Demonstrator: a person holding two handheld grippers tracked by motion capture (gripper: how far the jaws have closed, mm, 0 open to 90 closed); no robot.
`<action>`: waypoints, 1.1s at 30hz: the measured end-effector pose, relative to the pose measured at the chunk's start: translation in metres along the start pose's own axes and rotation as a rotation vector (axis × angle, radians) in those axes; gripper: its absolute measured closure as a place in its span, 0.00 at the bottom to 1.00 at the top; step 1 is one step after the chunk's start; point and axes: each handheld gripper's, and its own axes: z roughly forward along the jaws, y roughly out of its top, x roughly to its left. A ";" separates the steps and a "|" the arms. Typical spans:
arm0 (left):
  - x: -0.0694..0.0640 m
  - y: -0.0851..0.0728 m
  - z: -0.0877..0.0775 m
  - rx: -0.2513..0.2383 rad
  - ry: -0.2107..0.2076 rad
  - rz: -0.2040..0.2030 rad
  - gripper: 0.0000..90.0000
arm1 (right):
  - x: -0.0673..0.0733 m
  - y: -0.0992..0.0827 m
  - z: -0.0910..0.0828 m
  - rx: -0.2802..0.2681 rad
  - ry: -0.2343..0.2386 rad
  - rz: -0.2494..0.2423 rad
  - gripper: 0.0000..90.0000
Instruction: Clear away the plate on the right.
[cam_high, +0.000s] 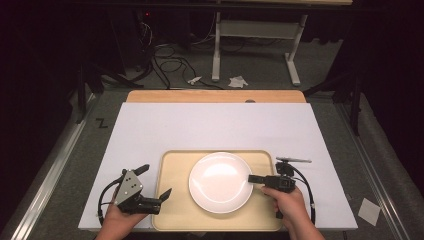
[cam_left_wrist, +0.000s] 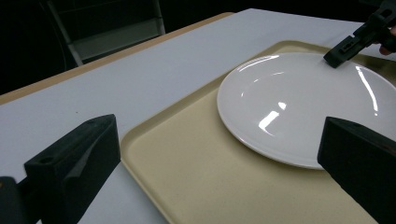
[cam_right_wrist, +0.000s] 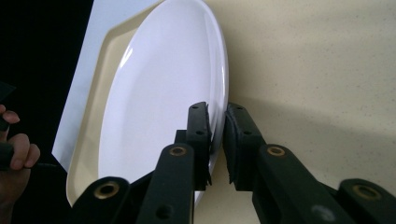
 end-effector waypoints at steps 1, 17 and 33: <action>0.000 0.000 0.000 0.000 0.000 0.000 0.00 | 0.000 0.000 0.001 0.002 -0.002 -0.001 0.90; 0.000 0.000 0.000 0.001 -0.002 0.004 0.00 | 0.000 -0.001 0.000 0.012 -0.021 -0.042 0.74; -0.001 0.001 0.000 -0.003 -0.006 -0.003 0.00 | 0.010 0.006 -0.033 -0.146 -0.095 -0.201 0.67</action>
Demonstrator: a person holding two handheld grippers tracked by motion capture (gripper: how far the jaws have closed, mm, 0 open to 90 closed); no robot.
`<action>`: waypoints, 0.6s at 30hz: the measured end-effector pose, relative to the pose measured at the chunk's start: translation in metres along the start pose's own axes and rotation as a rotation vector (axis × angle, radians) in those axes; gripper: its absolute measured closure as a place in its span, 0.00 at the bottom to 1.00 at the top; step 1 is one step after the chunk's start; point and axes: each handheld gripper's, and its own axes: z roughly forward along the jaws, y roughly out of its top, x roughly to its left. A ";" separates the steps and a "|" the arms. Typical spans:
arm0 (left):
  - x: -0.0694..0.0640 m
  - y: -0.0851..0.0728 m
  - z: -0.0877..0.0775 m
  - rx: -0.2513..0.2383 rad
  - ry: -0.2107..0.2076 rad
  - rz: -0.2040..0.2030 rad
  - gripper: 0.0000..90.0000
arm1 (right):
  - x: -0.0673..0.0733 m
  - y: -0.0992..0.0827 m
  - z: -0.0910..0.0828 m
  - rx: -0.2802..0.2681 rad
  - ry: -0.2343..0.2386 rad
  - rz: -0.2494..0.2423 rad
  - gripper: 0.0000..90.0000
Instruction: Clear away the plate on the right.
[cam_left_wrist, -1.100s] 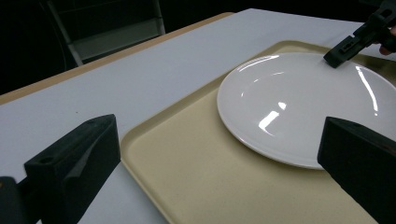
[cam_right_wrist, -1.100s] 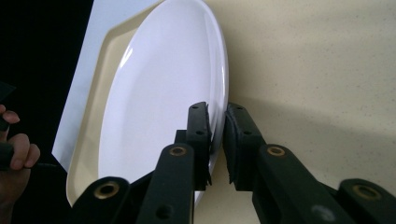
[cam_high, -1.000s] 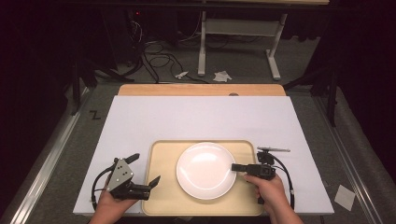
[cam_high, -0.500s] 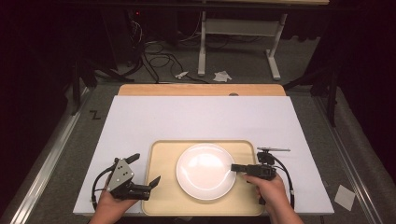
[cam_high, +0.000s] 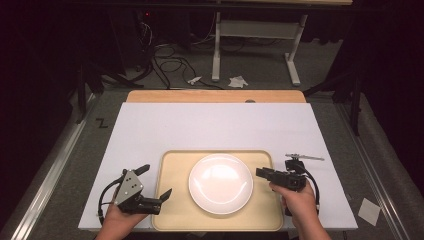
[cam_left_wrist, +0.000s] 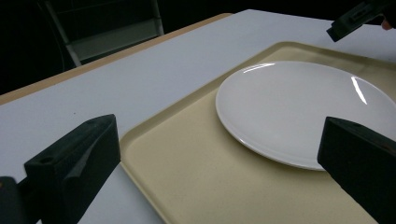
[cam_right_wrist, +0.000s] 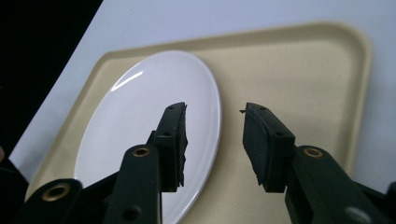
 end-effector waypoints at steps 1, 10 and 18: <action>0.000 0.000 0.000 -0.001 -0.001 -0.002 0.00 | 0.001 0.001 -0.004 -0.020 -0.008 -0.020 0.66; -0.002 0.000 0.001 0.005 -0.006 0.001 0.00 | -0.004 0.001 -0.049 -0.195 -0.114 -0.235 0.53; -0.004 -0.002 0.005 0.020 -0.013 0.002 0.00 | -0.012 -0.012 -0.070 -0.266 -0.155 -0.311 0.24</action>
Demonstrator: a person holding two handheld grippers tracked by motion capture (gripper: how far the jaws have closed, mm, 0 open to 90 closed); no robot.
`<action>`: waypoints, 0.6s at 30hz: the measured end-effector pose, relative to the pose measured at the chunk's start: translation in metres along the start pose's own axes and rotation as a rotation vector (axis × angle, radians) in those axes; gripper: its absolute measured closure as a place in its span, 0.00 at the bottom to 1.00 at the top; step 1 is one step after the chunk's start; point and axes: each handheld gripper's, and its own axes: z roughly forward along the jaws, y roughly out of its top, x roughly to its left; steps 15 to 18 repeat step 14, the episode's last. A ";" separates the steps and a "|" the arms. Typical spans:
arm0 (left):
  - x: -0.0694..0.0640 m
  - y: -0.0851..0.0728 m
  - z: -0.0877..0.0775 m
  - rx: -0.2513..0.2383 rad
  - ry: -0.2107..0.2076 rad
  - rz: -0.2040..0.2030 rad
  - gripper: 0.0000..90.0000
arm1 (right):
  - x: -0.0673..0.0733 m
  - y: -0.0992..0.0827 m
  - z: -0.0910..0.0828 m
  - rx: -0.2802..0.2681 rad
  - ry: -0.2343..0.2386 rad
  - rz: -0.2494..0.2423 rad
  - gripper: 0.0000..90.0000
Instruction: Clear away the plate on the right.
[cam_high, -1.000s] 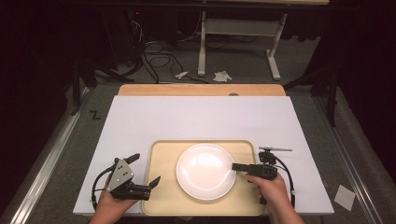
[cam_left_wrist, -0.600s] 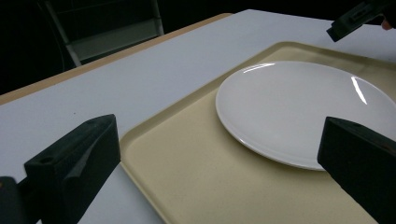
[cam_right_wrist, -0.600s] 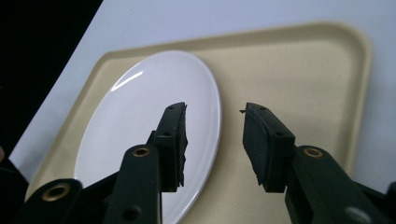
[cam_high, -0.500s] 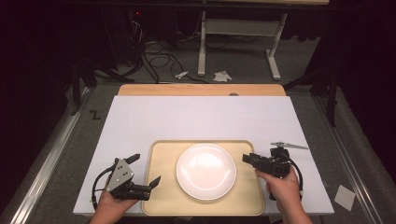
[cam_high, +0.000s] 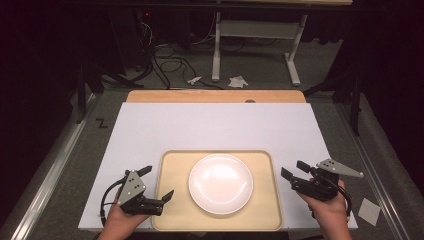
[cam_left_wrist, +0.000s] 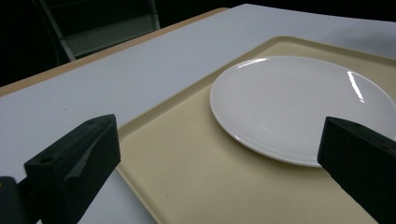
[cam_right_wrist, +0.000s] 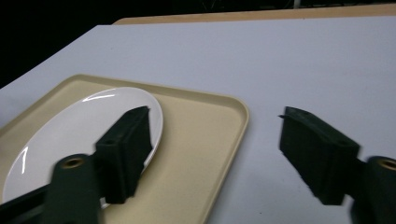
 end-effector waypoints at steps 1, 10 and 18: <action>-0.001 0.000 0.001 0.003 -0.002 0.001 0.00 | 0.001 -0.001 -0.001 -0.008 -0.001 -0.004 0.19; -0.004 -0.003 0.008 0.036 -0.014 0.010 0.00 | 0.011 -0.003 -0.002 -0.045 -0.030 -0.058 0.00; -0.004 -0.002 0.006 0.037 -0.012 0.009 0.00 | 0.009 -0.006 0.002 -0.021 -0.016 -0.049 0.00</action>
